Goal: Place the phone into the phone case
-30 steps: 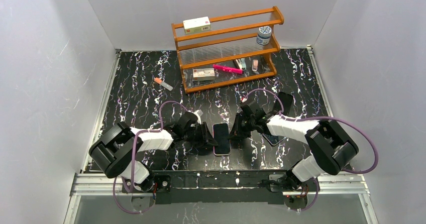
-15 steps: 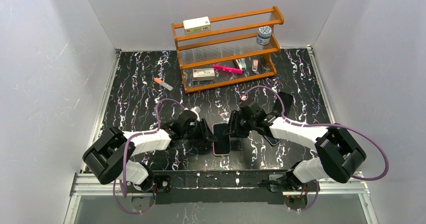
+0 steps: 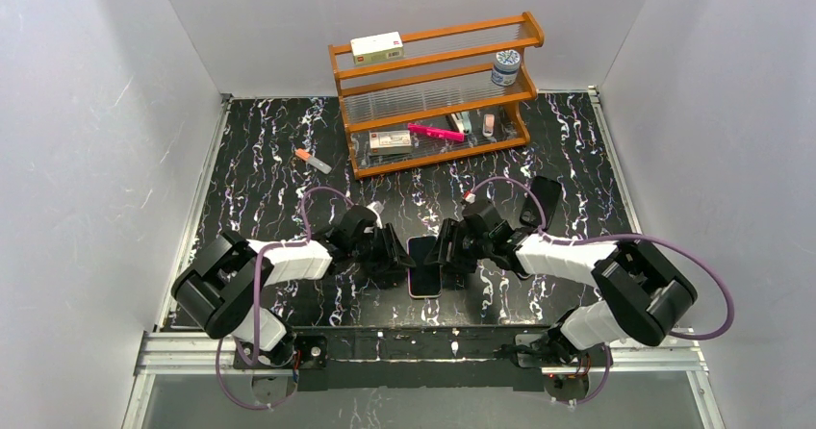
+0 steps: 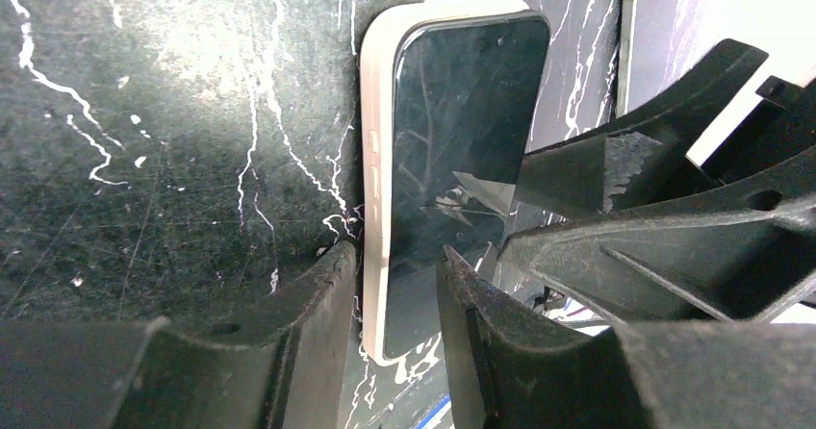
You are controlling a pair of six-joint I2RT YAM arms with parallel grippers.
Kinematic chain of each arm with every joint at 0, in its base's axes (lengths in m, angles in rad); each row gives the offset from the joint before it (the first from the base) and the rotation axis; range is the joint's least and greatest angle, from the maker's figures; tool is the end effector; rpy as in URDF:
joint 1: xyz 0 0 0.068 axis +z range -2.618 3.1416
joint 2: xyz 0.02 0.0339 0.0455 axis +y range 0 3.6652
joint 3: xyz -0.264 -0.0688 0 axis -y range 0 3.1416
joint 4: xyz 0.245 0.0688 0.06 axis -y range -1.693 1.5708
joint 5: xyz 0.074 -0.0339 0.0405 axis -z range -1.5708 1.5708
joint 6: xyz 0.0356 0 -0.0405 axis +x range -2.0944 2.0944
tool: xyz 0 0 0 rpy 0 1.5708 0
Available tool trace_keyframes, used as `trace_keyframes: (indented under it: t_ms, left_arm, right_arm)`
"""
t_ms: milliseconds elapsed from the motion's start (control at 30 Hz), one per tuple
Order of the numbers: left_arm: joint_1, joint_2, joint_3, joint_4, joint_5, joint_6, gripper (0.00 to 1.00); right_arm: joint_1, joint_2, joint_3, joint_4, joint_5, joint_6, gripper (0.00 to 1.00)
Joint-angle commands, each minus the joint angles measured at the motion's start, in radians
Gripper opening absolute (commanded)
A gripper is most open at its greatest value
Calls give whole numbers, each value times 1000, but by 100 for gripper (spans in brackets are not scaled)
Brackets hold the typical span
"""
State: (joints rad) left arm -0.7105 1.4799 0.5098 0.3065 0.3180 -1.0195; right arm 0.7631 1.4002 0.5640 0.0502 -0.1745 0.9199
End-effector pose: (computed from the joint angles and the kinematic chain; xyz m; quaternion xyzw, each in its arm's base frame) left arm 0.1966 -0.1838 0.1418 -0.0680 0.8876 -0.4216 0.1723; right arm 0.1844 0.1849 0.1549 0.0389 0.9203 0.3377 0.1938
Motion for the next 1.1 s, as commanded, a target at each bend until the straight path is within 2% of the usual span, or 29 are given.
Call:
trace_keyframes:
  t_ms: [0,233,333,467,867,1067]
  left_arm:
    - [2,-4,11,-29,19,48,34]
    - [2,16,-25,27,47,36,28]
    - [2,27,-25,42,56,31,23]
    - [1,9,-68,107,65,-12,20]
    - [1,-32,-99,112,48,-8,22]
    - [1,-41,-100,103,45,-4,23]
  right_arm:
    - [-5,28,-29,147,-45,48,67]
    - [-11,87,-38,313,-167,110,71]
    - [-24,98,-82,504,-240,184,71]
    - [-40,80,-142,676,-286,259,71]
    - [-40,108,-182,831,-339,325,64]
    - [-40,101,-194,794,-312,309,48]
